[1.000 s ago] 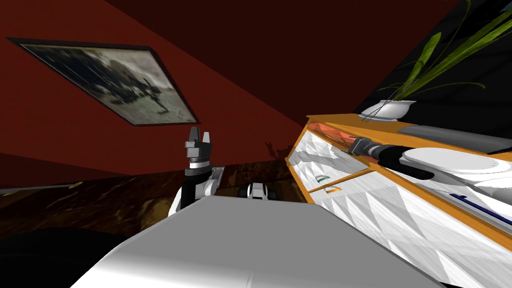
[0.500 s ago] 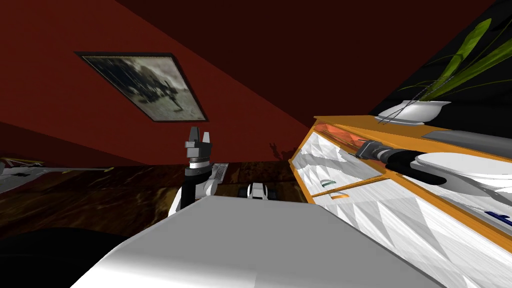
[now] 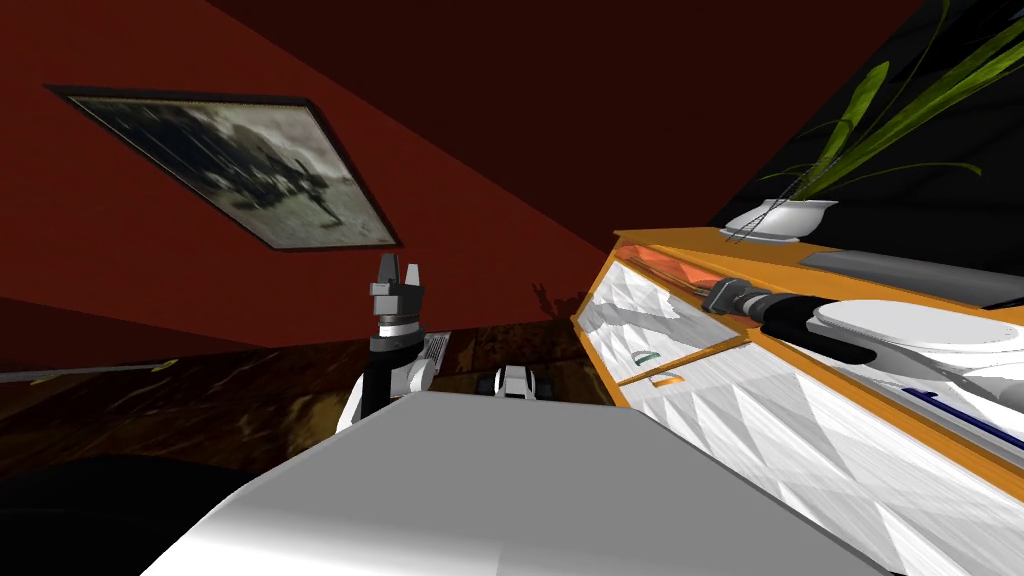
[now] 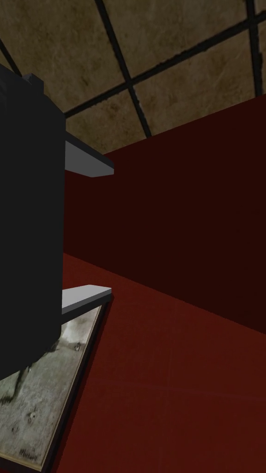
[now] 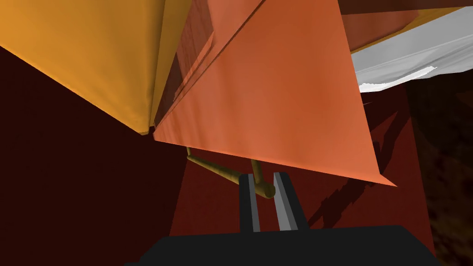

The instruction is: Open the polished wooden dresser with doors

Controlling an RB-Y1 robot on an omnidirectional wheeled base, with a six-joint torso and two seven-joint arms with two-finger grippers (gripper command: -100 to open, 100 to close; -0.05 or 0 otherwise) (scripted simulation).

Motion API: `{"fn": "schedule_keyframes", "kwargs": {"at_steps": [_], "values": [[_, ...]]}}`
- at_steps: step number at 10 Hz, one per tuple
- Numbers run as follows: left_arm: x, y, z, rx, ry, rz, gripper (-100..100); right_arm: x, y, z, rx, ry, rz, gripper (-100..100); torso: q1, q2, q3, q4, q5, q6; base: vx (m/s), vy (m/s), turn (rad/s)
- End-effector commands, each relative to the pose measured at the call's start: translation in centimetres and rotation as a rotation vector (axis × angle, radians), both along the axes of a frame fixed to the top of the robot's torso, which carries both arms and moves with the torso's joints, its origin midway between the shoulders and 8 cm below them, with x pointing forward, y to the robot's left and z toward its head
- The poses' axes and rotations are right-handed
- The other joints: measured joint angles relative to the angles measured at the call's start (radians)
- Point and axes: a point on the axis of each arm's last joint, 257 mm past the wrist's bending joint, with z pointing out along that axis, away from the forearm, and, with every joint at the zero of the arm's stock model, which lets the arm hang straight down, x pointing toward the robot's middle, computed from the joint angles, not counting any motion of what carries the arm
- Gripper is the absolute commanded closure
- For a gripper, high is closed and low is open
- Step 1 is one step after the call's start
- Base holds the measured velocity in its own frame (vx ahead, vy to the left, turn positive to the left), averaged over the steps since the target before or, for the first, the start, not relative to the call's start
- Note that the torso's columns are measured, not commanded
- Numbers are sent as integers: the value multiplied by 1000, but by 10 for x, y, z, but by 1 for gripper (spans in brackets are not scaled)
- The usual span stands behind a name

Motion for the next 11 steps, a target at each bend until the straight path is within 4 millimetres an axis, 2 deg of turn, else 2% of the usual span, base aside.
{"fn": "schedule_keyframes", "kwargs": {"at_steps": [1, 5, 11], "values": [[0, 0, 0, 0, 0, 0, 0, 13, 15, 4, -2, -1, 39, 100, 0, 0, 0, 1, 1, 0, 30, 12, -156], [0, 0, 0, 0, 0, 0, 0, 32, 42, 9, -10, 0, 101, 100, 1, 4, 2, 2, 1, 4, 40, 26, -167], [0, 0, 0, 0, 0, 0, 0, 30, 44, 3, -2, 1, 98, 100, 3, -2, -1, 1, 2, -2, -13, 111, 2]]}}
